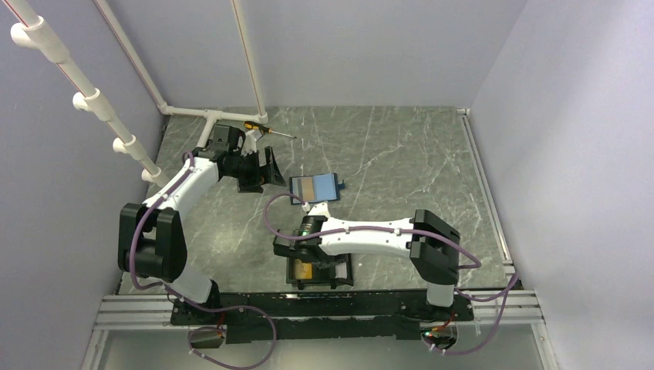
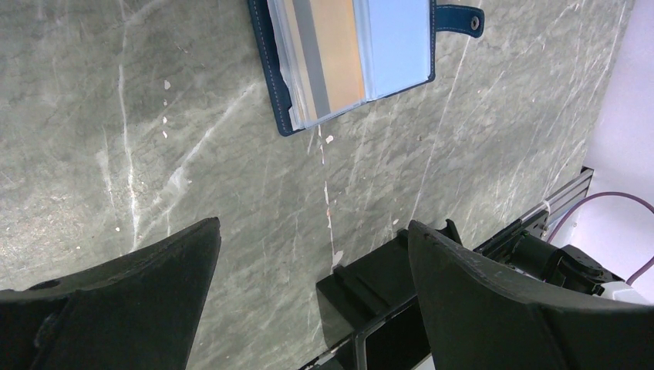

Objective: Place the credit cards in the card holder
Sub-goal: Pick up the credit card from the storage box, then insert the credit card into the card holder.

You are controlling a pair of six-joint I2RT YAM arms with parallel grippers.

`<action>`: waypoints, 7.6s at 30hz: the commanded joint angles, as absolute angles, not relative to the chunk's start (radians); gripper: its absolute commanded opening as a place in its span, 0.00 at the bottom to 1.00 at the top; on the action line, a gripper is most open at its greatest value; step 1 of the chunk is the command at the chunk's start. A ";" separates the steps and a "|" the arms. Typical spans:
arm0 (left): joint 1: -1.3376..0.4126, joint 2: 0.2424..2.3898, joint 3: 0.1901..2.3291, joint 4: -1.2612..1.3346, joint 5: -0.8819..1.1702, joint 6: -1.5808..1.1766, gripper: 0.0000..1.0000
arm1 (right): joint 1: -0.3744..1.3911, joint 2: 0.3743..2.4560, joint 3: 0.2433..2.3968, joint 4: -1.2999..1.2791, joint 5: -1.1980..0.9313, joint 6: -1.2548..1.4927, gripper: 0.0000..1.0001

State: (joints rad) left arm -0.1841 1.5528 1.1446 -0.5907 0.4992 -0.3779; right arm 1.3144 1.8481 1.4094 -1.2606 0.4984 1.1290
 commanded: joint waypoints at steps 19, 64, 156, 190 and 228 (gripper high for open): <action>-0.185 1.532 1.148 -0.591 0.503 -0.339 0.97 | 1.310 1.838 1.447 -1.263 0.530 1.097 0.30; -0.186 1.530 1.145 -0.588 0.518 -0.339 0.97 | 1.312 1.882 1.458 -1.389 0.571 1.178 0.47; -0.294 1.409 0.898 0.554 1.081 -1.125 0.00 | 0.548 1.284 0.988 0.233 -0.512 0.935 0.13; -0.173 2.121 1.464 -0.596 1.031 -0.353 0.00 | 0.399 2.079 1.450 -0.315 -0.512 0.417 0.00; -0.207 2.286 1.545 -0.529 1.122 -0.367 0.00 | 0.381 2.167 1.473 -0.313 -0.525 0.387 0.00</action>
